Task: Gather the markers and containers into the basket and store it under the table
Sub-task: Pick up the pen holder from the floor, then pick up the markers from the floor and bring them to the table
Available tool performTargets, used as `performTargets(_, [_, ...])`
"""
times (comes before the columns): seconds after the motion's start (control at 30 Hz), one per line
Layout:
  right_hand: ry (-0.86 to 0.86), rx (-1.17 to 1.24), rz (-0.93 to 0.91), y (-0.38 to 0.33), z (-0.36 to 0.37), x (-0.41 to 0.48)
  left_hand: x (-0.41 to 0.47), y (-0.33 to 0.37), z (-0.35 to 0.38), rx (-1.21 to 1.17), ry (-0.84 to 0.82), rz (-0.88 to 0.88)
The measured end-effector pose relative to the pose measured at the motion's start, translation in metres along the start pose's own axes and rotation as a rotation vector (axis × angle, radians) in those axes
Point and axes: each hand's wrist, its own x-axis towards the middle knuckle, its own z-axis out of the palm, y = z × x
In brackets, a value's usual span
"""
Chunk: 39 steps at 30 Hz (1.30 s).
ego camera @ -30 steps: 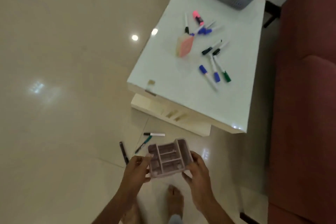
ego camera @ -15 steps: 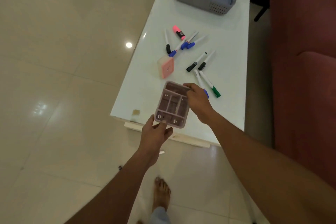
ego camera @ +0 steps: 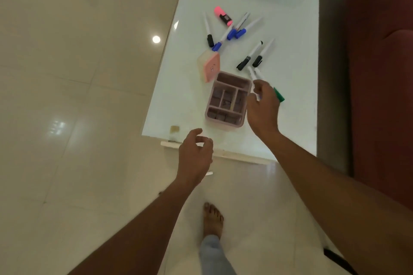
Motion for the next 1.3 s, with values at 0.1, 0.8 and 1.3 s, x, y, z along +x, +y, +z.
performTargets(0.1, [0.057, -0.056, -0.158, 0.019, -0.006, -0.065, -0.02, -0.048, -0.028, 0.29, 0.0, 0.128])
performTargets(0.8, [-0.792, -0.695, 0.048, 0.34, 0.22, -0.18, 0.055, -0.436, -0.071, 0.428, -0.082, -0.394])
performTargets(1.3, [-0.447, -0.347, 0.435, 0.423, 0.234, -0.211, 0.117, -0.481, -0.047, 0.631, 0.064, -0.309])
